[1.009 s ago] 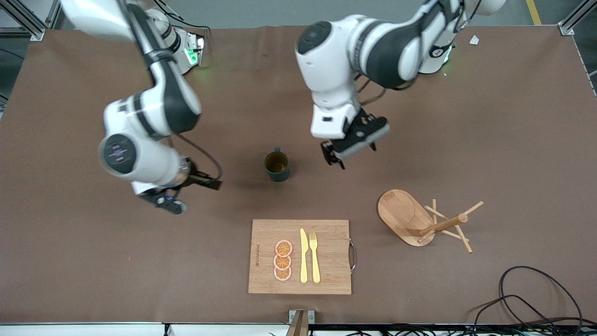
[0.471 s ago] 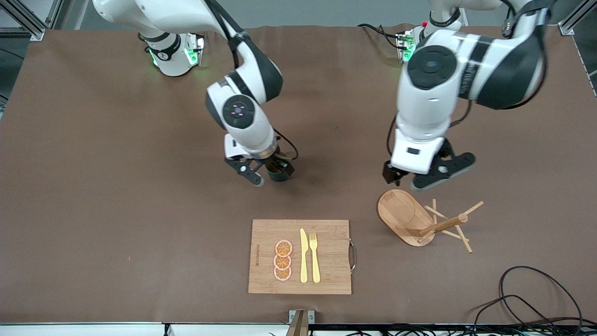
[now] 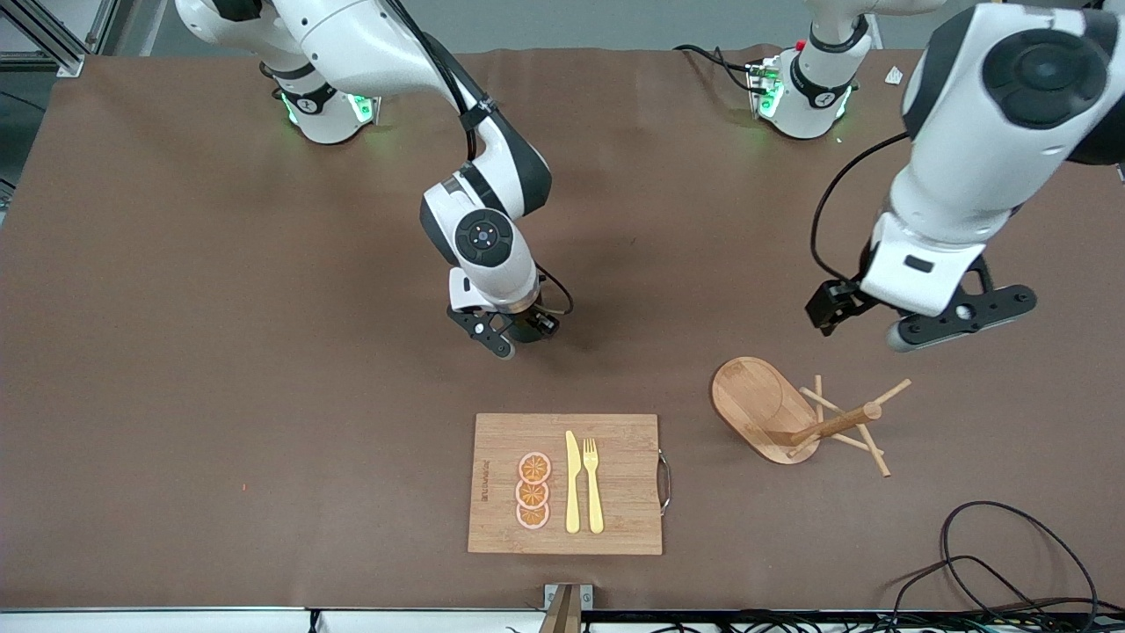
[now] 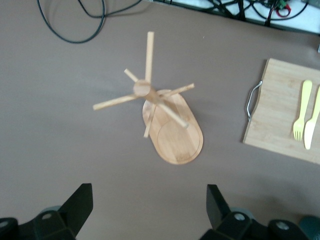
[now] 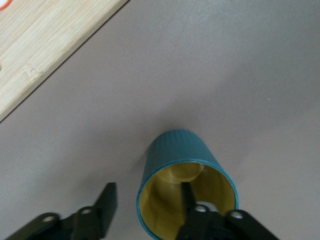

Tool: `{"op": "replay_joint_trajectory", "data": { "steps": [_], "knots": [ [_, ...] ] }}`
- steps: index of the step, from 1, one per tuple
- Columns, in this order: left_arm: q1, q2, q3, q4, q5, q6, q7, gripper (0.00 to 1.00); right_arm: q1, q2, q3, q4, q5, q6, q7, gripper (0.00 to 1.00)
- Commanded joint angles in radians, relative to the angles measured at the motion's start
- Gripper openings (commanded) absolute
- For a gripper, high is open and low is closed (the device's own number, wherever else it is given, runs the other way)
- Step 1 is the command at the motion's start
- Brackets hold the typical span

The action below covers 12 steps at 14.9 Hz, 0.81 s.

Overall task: Transfer cup from left to right arm and place
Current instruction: 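Grasp the mug rim with the right gripper while the left gripper withdraws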

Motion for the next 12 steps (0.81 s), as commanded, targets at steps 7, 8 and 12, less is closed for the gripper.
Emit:
{"op": "replay_joint_trajectory", "data": {
  "steps": [7,8,12],
  "knots": [
    [0.063,-0.178,0.146,-0.065,-0.145,-0.145,0.389,1.00,-0.003,-0.006,-0.003,-0.002,0.011,-0.008,-0.016,0.00],
    [0.060,-0.200,0.164,-0.092,-0.148,-0.150,0.441,1.00,-0.009,-0.008,-0.003,0.000,0.010,-0.011,-0.025,0.00],
    [0.057,-0.290,0.198,-0.185,-0.149,-0.152,0.526,1.00,-0.096,-0.044,-0.036,0.011,-0.016,-0.141,-0.201,0.00]
  ]
}}
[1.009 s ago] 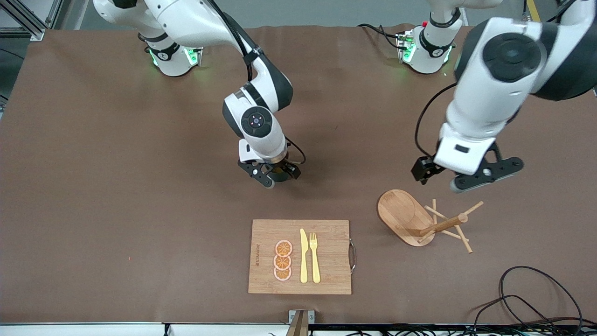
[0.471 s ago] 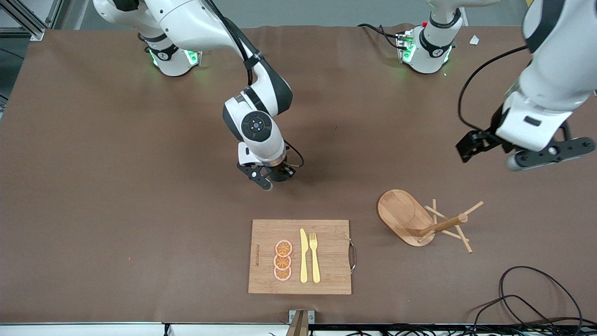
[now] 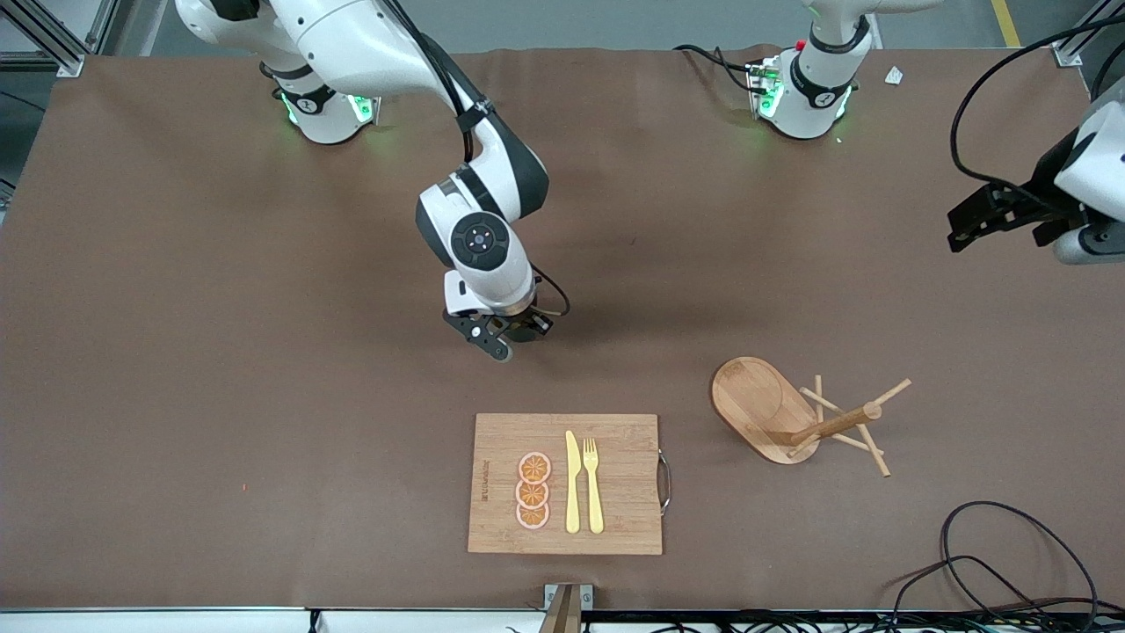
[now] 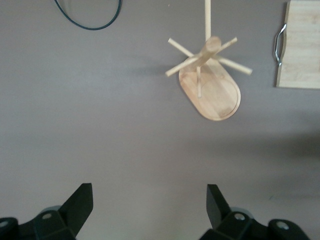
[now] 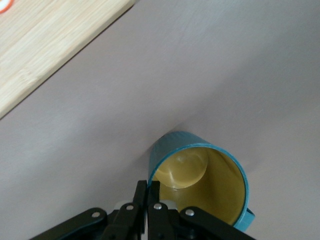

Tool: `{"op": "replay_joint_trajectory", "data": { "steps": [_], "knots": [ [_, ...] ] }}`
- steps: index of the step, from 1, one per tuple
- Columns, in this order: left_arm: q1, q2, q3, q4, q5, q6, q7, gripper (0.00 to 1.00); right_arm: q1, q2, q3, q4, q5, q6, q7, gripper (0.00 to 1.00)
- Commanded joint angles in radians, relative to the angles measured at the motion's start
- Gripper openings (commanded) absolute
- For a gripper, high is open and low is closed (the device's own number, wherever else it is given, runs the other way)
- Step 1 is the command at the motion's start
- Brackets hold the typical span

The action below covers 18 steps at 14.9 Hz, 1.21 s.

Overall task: Transfer cup from left to right arm and place
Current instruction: 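Carry the mug with the right gripper and set it down beside the board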

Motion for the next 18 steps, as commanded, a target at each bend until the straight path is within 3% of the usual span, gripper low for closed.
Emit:
{"op": "replay_joint_trajectory", "data": {
  "steps": [1,9,13,18],
  "knots": [
    [-0.003,-0.093,0.009,-0.098,-0.016,0.002,0.034,1.00,-0.105,-0.057,-0.035,-0.005,-0.035,-0.070,-0.195,0.00],
    [-0.009,-0.171,0.003,-0.161,-0.036,-0.035,0.039,1.00,-0.435,-0.083,-0.055,-0.021,-0.055,-0.067,-0.882,0.00],
    [-0.009,-0.171,-0.005,-0.161,-0.050,-0.035,0.025,1.00,-0.573,-0.085,-0.054,-0.092,-0.055,0.014,-1.149,0.00],
    [-0.008,-0.165,-0.031,-0.152,-0.039,-0.031,0.019,1.00,-0.621,-0.082,-0.054,-0.181,-0.055,0.132,-1.253,0.04]
  ]
}}
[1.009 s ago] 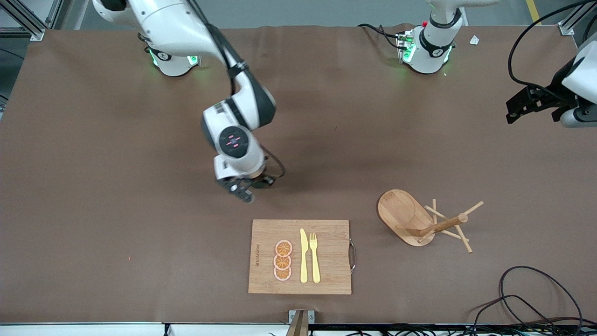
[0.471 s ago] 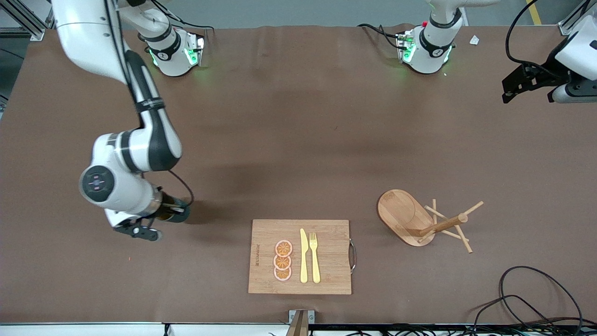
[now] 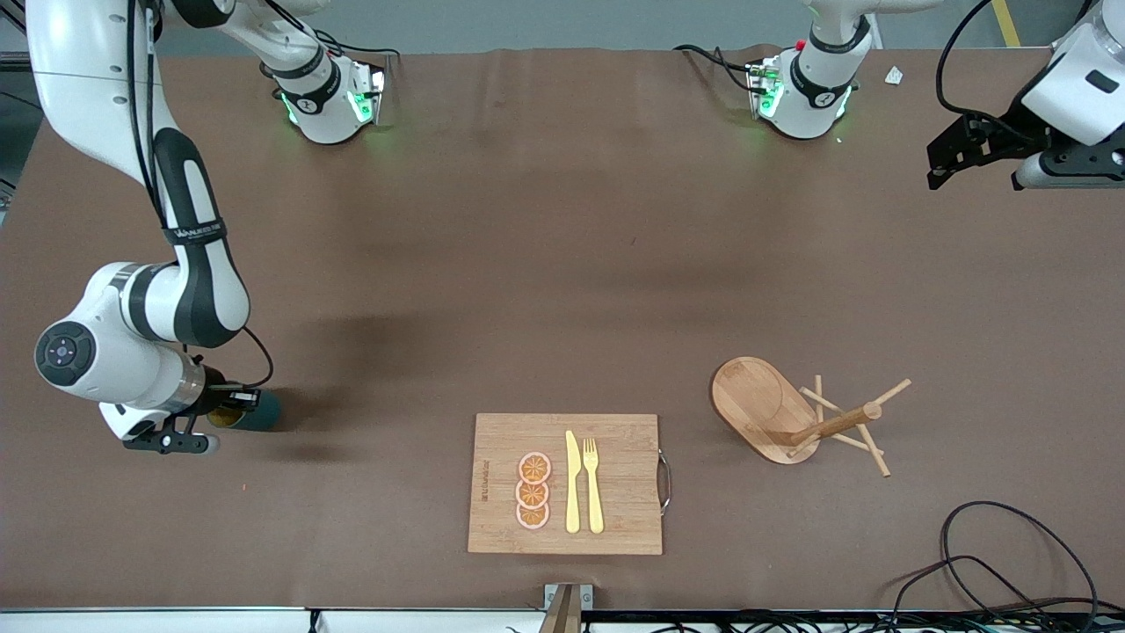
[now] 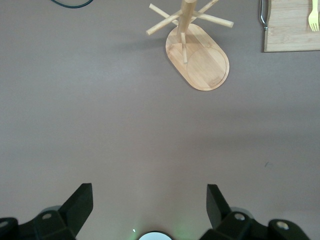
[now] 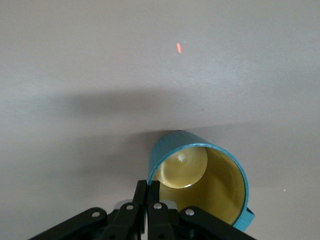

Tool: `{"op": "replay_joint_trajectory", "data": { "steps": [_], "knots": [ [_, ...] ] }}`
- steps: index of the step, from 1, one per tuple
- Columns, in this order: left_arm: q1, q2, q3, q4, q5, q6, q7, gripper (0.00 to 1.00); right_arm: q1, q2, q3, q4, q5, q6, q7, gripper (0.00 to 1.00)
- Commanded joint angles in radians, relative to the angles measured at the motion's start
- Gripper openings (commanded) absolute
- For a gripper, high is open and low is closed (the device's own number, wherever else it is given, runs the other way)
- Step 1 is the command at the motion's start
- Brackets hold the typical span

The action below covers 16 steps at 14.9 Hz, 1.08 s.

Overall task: Transfer cup from left to right arm and place
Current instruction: 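Carry the mug with the right gripper and set it down beside the board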

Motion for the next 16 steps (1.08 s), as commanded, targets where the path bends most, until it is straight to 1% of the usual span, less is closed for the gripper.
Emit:
{"op": "replay_joint_trajectory", "data": {
  "steps": [1,2,3,4,6,10,11,13,14,16],
  "knots": [
    [0.001,-0.012,-0.004,-0.006,-0.003,0.008,-0.011,1.00,0.000,-0.030,0.021,-0.050,-0.017,0.026,-0.008,0.16],
    [0.001,-0.010,-0.006,-0.006,-0.003,0.011,-0.009,1.00,0.000,-0.031,0.021,-0.038,-0.016,0.023,0.005,0.43],
    [0.004,-0.010,-0.004,-0.006,-0.005,0.014,-0.009,1.00,0.000,-0.031,0.020,-0.015,-0.015,0.022,0.007,0.85],
    [0.004,-0.010,-0.006,-0.006,-0.006,0.014,-0.009,1.00,-0.005,-0.033,0.020,0.006,-0.015,0.020,0.004,1.00],
    [0.008,-0.009,-0.006,-0.004,-0.009,0.014,-0.003,1.00,-0.017,-0.059,0.020,0.074,-0.015,-0.029,0.003,1.00],
    [0.009,0.002,-0.004,-0.004,-0.014,0.014,0.002,1.00,-0.017,-0.111,0.018,0.247,-0.020,-0.281,0.003,1.00],
    [0.009,0.004,-0.002,-0.003,-0.014,0.014,0.002,1.00,-0.019,-0.129,0.017,0.275,-0.038,-0.317,-0.001,1.00],
    [0.009,0.004,0.002,0.002,-0.014,0.014,0.011,1.00,-0.019,-0.180,0.021,0.302,-0.106,-0.319,-0.007,1.00],
    [0.009,0.004,0.004,0.003,-0.014,0.014,0.011,1.00,-0.019,-0.210,0.023,0.300,-0.106,-0.336,-0.001,1.00],
    [0.009,0.007,0.004,0.006,-0.014,0.014,0.011,1.00,-0.013,-0.272,0.023,0.299,-0.098,-0.496,0.010,1.00]
  ]
}}
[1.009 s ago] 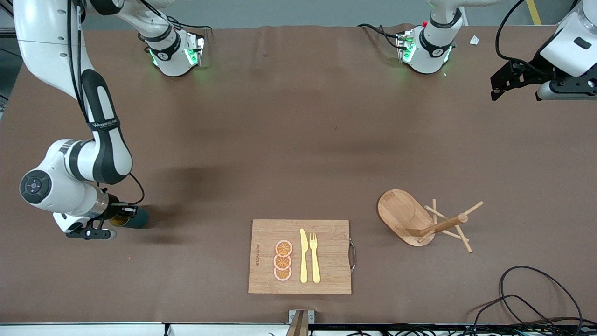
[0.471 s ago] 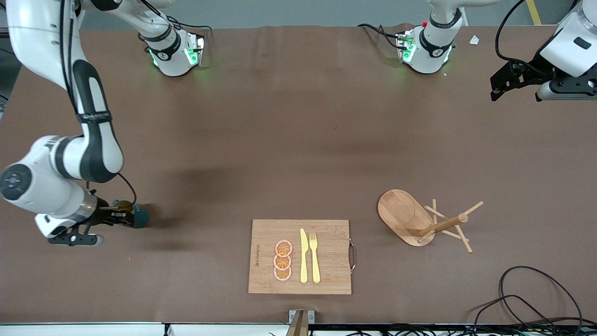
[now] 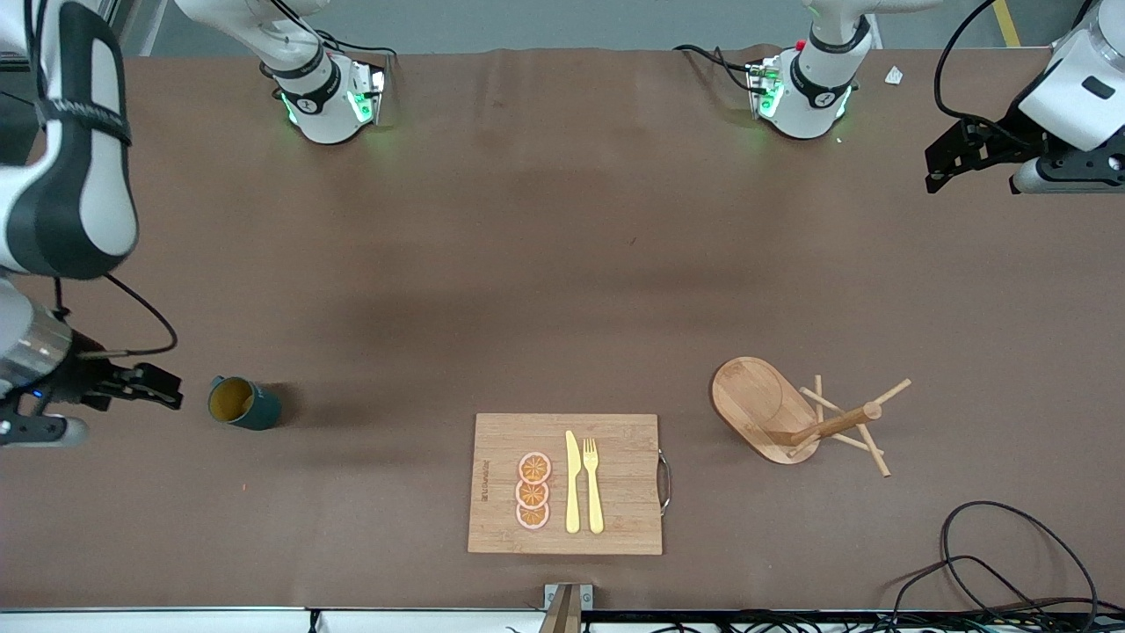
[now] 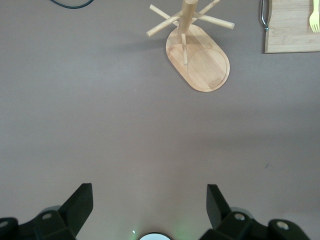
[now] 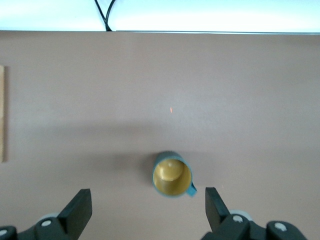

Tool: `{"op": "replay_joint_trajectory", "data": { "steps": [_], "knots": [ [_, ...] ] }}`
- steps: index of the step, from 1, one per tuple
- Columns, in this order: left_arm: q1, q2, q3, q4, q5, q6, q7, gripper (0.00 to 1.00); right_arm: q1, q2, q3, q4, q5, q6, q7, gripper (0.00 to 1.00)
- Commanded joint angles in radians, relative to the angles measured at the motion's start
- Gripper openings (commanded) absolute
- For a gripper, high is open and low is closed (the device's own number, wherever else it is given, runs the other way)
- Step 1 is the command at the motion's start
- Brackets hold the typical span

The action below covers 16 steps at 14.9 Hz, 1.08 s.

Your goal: Transfer cup from left to right arm and place

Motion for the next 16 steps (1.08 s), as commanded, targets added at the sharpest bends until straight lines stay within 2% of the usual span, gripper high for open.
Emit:
{"op": "replay_joint_trajectory", "data": {
  "steps": [1,6,11,13,16],
  "knots": [
    [0.005,0.005,0.001,0.015,-0.012,0.006,0.009,1.00,-0.009,-0.095,0.015,-0.028,-0.010,-0.141,0.012,1.00],
    [0.005,0.031,0.001,0.055,-0.005,0.004,0.006,1.00,-0.035,-0.256,0.015,-0.119,-0.008,-0.175,0.012,1.00],
    [0.003,0.032,0.001,0.057,-0.002,0.003,0.005,1.00,-0.041,-0.395,0.015,-0.326,-0.008,-0.040,0.011,1.00],
    [0.003,0.032,0.001,0.058,-0.002,0.004,0.006,1.00,-0.039,-0.399,0.015,-0.318,-0.008,-0.046,0.011,1.00],
    [0.003,0.034,0.001,0.063,-0.002,0.003,0.006,1.00,-0.041,-0.382,0.015,-0.205,0.004,-0.144,0.004,1.00]
  ]
}}
